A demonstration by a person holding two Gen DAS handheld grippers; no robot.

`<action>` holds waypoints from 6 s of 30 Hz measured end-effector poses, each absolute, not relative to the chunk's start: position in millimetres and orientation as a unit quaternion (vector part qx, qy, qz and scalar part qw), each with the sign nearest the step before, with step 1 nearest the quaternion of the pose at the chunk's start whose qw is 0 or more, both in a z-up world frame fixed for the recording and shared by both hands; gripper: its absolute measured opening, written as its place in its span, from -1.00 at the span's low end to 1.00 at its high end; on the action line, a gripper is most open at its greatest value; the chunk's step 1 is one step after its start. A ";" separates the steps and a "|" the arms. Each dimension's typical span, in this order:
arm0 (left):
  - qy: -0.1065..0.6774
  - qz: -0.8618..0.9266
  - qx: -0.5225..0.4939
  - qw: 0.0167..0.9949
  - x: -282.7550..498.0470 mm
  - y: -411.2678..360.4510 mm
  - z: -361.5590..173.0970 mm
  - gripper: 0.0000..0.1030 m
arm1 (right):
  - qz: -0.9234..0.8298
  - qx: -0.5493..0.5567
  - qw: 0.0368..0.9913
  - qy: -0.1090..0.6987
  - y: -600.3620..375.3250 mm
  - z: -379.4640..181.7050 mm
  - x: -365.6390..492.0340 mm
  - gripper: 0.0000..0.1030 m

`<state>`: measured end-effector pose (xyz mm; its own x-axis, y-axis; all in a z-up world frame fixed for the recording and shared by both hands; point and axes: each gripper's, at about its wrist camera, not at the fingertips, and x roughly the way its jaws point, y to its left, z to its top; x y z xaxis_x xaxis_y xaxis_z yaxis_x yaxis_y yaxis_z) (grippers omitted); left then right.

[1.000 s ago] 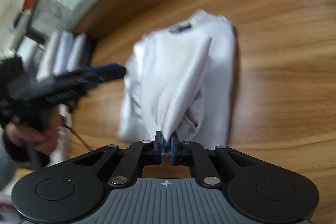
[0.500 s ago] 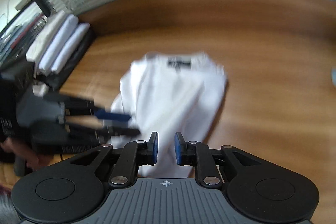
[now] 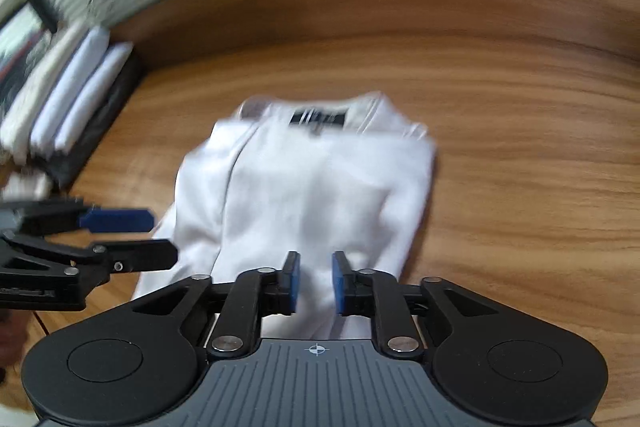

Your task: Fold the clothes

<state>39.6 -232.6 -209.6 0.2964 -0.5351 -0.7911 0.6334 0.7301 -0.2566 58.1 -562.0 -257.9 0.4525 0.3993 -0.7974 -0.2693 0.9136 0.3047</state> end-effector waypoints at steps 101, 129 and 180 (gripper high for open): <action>0.285 -0.793 0.325 0.429 -618.0 -638.6 -209.0 -0.61 | -0.443 0.462 0.738 0.215 -957.9 -258.0 -481.9 -0.73; 0.362 -0.630 0.476 0.495 -688.4 -930.7 -322.3 -0.61 | -0.408 0.603 0.636 0.256 -1200.2 -394.9 -402.7 -0.69; 0.283 -0.746 0.359 0.484 -601.3 -672.3 -201.9 0.77 | -0.428 0.332 0.778 0.317 -1008.6 -264.7 -422.5 0.26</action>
